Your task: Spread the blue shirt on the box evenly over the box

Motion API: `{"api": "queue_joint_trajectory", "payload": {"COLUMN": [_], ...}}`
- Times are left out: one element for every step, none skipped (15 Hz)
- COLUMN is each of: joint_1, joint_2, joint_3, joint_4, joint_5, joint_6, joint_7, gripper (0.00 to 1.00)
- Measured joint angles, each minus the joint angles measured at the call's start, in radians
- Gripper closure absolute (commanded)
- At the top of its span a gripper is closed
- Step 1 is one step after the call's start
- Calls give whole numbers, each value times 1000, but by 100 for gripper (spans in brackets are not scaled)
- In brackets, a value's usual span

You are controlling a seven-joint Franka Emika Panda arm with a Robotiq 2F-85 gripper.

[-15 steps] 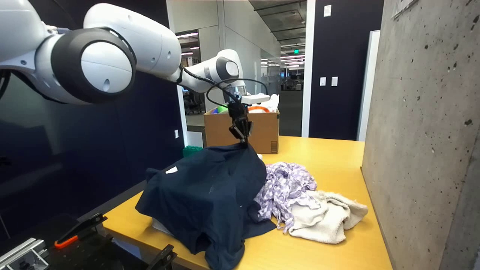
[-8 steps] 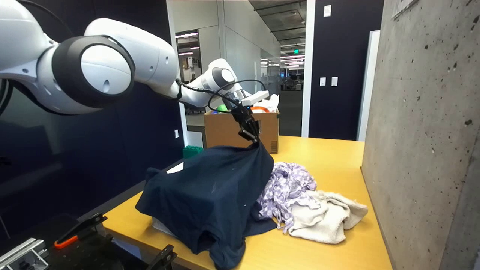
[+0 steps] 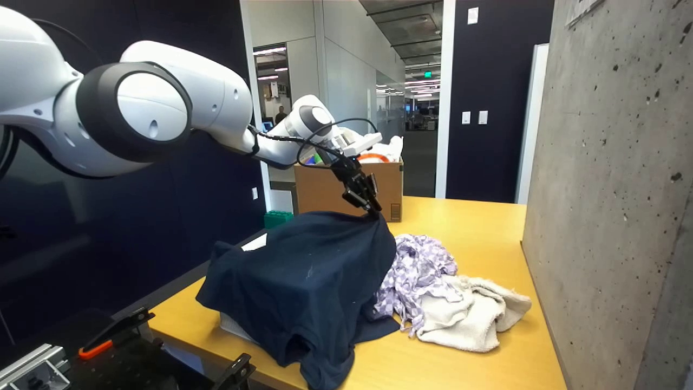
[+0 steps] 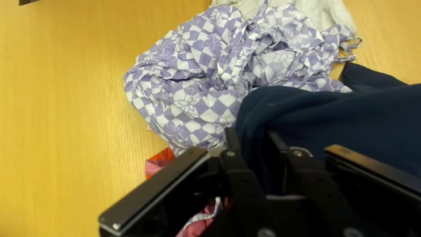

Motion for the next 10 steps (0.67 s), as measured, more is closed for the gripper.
{"api": "queue_joint_trajectory", "payload": {"joint_1": [3, 6, 10, 15, 23, 34, 49, 69, 93, 118], "joint_2": [-1, -2, -6, -14, -25, -40, -58, -79, -101, -121], "joint_3": [-4, -9, -13, -15, -15, -15, -15, -15, -15, -15], "joint_4": [1, 1, 2, 2, 2, 3, 3, 3, 3, 2], "joint_5": [-1, -1, -2, -2, -2, -2, -2, -2, -2, -1], "joint_6": [-3, -7, -22, -44, -71, -106, -148, -195, -250, -305], "joint_7": [6, 14, 25, 34, 46, 64, 84, 106, 130, 152], "gripper": [36, 28, 21, 13, 6, 0, 0, 0, 0, 0]}}
